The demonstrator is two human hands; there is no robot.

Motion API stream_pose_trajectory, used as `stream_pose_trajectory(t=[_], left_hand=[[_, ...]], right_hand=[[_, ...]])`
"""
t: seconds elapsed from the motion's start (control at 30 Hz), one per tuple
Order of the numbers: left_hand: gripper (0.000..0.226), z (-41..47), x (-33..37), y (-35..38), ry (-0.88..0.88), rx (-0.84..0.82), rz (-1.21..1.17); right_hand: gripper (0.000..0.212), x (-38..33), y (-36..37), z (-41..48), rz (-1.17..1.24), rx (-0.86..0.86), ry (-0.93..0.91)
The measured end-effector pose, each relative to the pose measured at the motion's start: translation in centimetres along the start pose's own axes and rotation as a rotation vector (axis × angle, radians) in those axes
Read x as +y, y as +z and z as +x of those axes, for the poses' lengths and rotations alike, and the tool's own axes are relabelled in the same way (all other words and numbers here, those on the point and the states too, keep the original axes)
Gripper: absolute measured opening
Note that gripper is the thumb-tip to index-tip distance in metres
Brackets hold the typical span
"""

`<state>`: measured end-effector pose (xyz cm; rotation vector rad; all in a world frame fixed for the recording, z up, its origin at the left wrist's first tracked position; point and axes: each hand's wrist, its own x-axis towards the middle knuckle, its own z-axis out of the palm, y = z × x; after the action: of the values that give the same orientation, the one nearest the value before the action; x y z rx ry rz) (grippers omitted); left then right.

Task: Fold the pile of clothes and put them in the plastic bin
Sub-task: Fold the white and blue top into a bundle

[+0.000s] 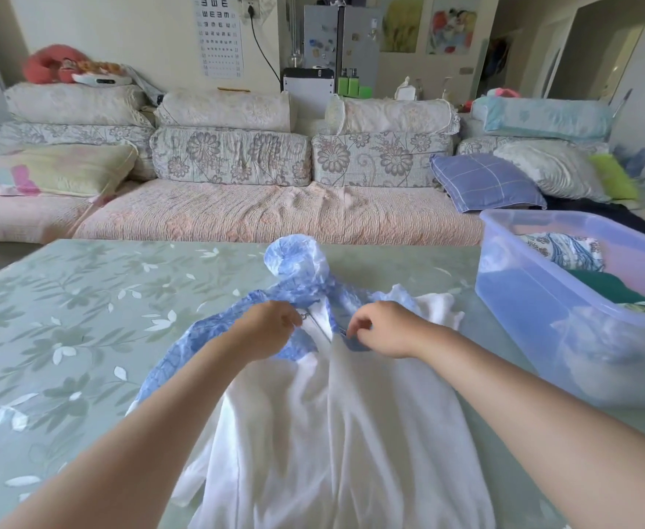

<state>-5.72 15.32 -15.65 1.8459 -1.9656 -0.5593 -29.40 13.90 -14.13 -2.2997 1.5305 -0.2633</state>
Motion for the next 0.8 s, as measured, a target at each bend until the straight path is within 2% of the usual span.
stream_pose_trajectory(t=[0.13, 0.23, 0.37, 0.47, 0.57, 0.63, 0.73, 0.8], left_hand=[[0.043, 3.0, -2.1, 1.0, -0.002, 0.134, 0.162], [0.039, 5.1, -3.7, 1.3, -0.027, 0.203, 0.217], [0.032, 7.2, -5.9, 1.4, -0.107, 0.139, 0.391], [0.05, 9.0, -6.8, 1.3, -0.119, 0.047, 0.395], [0.062, 11.1, -7.7, 1.2, -0.046, -0.018, 0.402], [0.062, 12.4, -8.0, 1.0, -0.025, 0.019, 0.452], [0.056, 14.0, -7.7, -0.3, -0.055, 0.243, 0.591], [0.059, 15.0, -7.4, -1.4, -0.055, 0.376, 0.622]], right_hand=[[0.033, 1.1, 1.1, 4.1, 0.012, 0.121, -0.017], [0.036, 2.4, 2.0, 7.6, -0.006, 0.161, -0.005], [0.053, 4.3, 3.6, 11.2, -0.122, 0.137, 0.035], [0.063, 5.5, 4.5, 12.9, -0.276, 0.078, 0.084], [0.058, 6.0, 4.2, 14.1, -0.395, 0.062, 0.031], [0.048, 6.2, 3.4, 15.0, -0.417, 0.056, 0.007], [0.025, 6.6, 2.0, 16.4, -0.371, 0.17, 0.122], [0.022, 7.5, 1.4, 17.5, -0.31, 0.314, 0.248]])
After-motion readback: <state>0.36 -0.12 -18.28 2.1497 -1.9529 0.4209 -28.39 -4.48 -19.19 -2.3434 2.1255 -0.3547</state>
